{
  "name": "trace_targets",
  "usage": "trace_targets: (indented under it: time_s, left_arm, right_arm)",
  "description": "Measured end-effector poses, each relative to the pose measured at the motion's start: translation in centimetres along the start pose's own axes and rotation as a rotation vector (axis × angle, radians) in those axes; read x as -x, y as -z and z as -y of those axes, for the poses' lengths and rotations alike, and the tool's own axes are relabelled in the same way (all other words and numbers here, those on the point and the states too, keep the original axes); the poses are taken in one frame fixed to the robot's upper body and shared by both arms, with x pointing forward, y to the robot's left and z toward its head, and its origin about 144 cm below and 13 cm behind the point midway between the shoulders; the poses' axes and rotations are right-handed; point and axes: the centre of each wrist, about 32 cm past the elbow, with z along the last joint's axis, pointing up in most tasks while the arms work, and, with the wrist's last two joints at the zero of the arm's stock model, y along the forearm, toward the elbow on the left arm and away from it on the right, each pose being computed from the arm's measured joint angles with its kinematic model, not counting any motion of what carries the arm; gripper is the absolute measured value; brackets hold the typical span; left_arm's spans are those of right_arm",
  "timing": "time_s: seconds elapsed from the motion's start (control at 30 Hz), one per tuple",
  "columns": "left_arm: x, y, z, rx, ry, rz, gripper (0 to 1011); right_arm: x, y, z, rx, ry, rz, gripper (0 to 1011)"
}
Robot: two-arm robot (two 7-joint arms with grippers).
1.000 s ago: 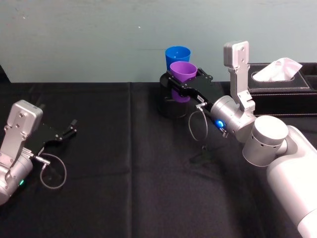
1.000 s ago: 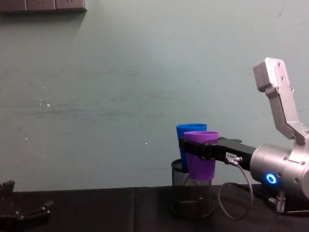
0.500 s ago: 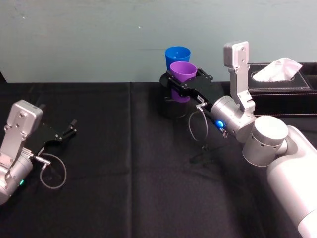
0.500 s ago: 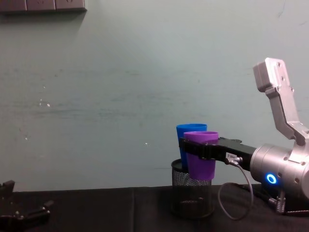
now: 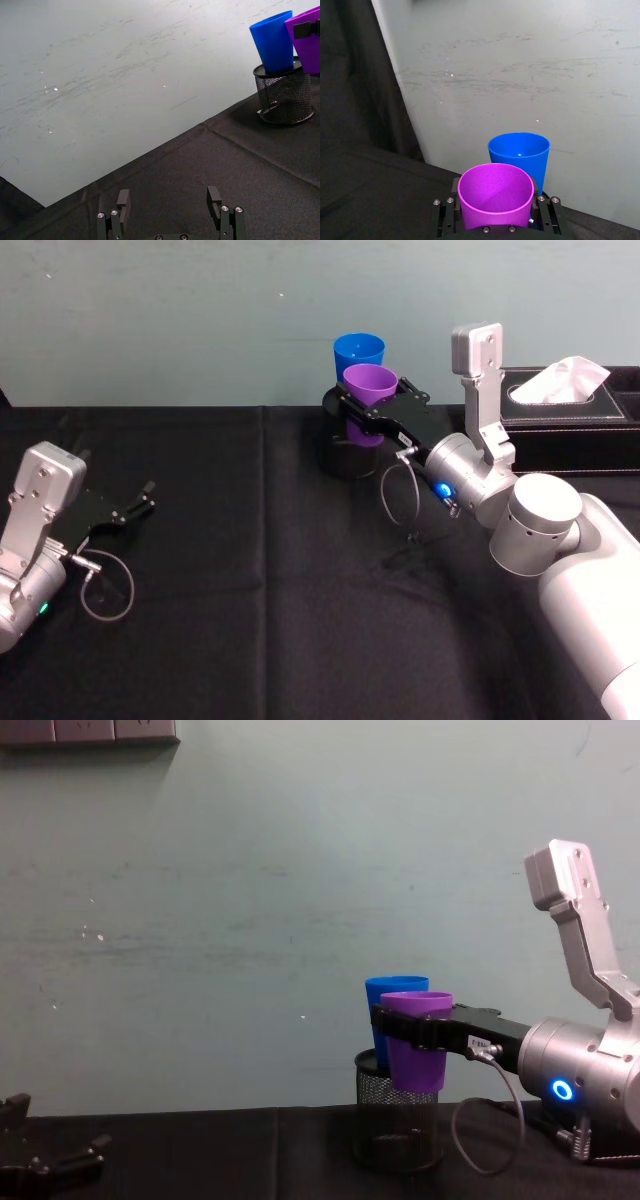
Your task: Pick up one cup with a gripper and tap it against the other cup.
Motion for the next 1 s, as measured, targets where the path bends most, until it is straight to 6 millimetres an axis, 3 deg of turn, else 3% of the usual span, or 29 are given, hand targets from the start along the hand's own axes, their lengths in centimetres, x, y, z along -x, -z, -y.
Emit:
trace_targets:
  time_s: [1.0]
  left_arm:
    - [0.00, 0.00, 0.00, 0.000, 0.000, 0.000, 1000]
  right_arm:
    - [0.00, 0.00, 0.00, 0.000, 0.000, 0.000, 743]
